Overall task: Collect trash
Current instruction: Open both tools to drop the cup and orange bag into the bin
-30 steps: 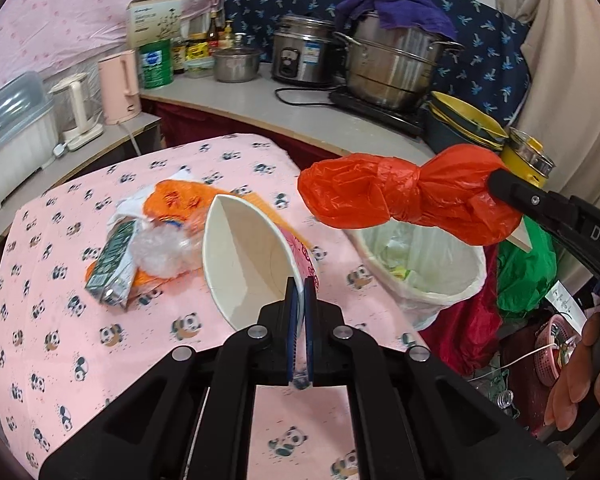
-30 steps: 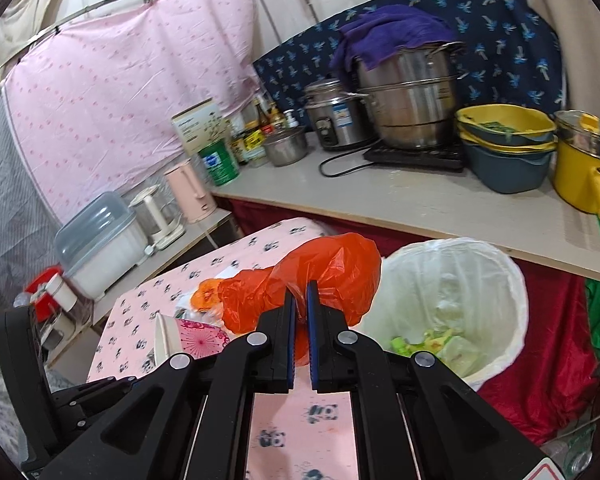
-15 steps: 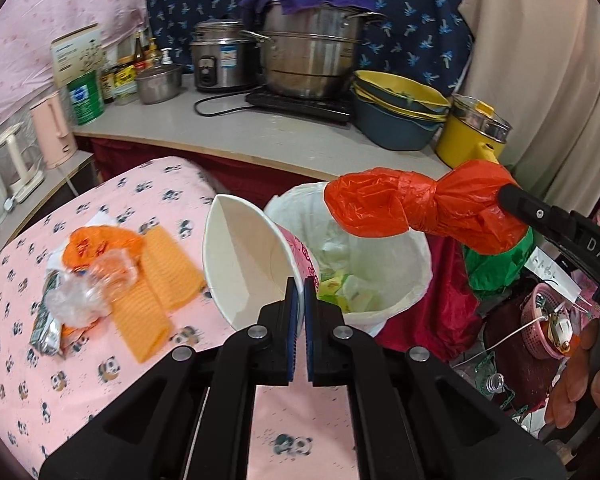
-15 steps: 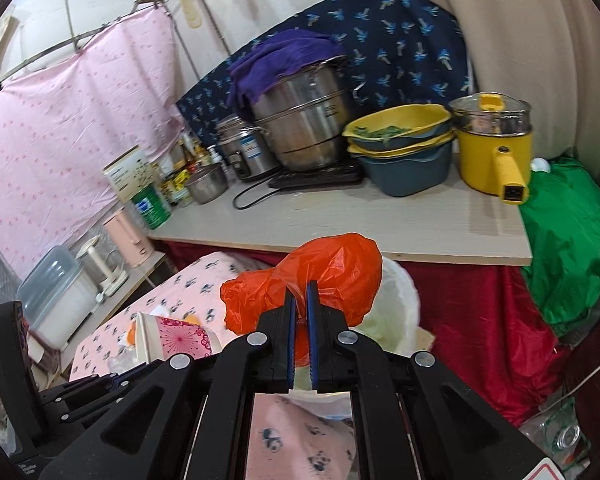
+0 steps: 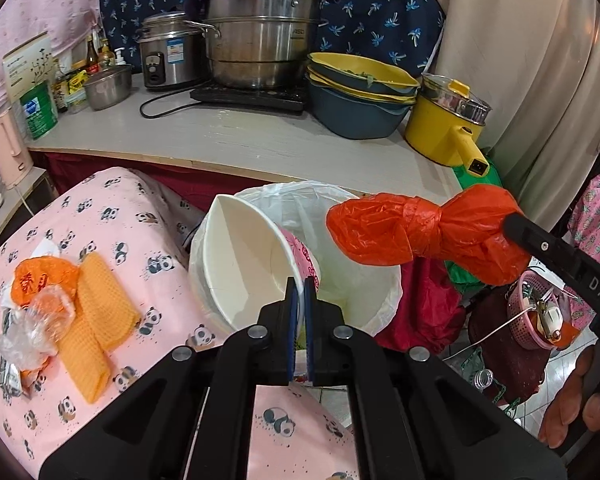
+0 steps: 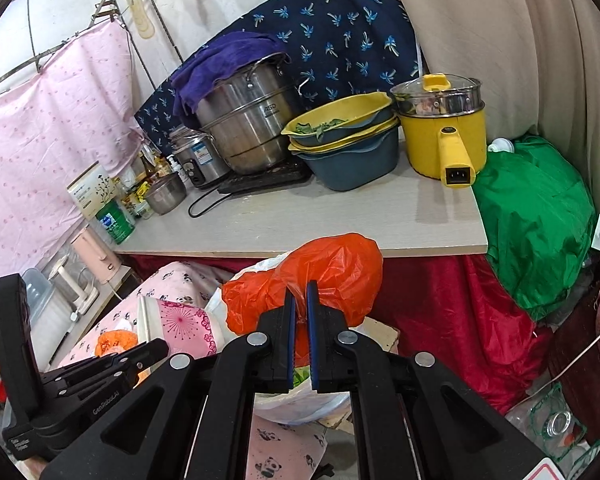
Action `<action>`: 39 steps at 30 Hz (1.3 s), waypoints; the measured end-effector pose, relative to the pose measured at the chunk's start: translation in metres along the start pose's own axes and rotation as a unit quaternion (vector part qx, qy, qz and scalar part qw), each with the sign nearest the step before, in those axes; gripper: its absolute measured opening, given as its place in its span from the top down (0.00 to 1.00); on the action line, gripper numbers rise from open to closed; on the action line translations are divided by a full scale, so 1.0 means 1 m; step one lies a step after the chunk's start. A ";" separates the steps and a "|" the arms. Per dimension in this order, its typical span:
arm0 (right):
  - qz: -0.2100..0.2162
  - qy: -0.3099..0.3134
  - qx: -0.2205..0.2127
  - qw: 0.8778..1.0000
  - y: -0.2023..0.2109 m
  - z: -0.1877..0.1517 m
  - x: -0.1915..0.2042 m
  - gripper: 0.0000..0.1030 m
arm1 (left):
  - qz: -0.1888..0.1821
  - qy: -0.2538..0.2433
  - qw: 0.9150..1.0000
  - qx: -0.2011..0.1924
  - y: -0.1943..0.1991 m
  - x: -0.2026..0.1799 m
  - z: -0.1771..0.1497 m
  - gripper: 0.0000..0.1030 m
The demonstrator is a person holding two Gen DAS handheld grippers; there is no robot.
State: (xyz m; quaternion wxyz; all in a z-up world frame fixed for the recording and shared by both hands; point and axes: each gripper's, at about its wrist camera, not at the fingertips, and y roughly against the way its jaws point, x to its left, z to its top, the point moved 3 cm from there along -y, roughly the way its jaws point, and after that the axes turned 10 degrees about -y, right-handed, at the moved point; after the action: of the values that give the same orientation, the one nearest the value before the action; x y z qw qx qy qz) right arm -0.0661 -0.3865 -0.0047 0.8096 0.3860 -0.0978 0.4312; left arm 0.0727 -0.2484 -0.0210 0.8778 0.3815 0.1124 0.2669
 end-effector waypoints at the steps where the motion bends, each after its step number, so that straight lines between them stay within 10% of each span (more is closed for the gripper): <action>1: -0.001 -0.001 0.001 1.000 -0.002 0.000 -0.001 0.95 | -0.002 0.002 1.000 0.004 -0.005 0.000 0.002 0.97; 10: -0.008 0.001 0.019 1.000 -0.030 0.001 -0.003 0.95 | -0.009 0.015 1.000 0.017 -0.032 0.011 0.009 0.95; 16: -0.002 0.013 0.033 0.999 -0.049 -0.003 0.013 0.95 | 0.017 0.039 0.999 0.010 -0.030 0.034 0.005 0.63; 22: 0.016 0.022 0.050 0.998 -0.066 -0.008 0.035 0.93 | 0.044 0.069 0.997 0.011 -0.022 0.059 -0.003 0.53; 39: 0.040 0.047 0.044 0.997 -0.056 -0.019 0.084 0.63 | 0.111 0.110 0.988 -0.007 0.018 0.105 -0.027 0.41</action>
State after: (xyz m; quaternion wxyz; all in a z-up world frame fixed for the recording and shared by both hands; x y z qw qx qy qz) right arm 0.0252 -0.3390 -0.0064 0.7774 0.3964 -0.0556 0.4852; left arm 0.1423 -0.1635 -0.0259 0.8276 0.3536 0.1636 0.4040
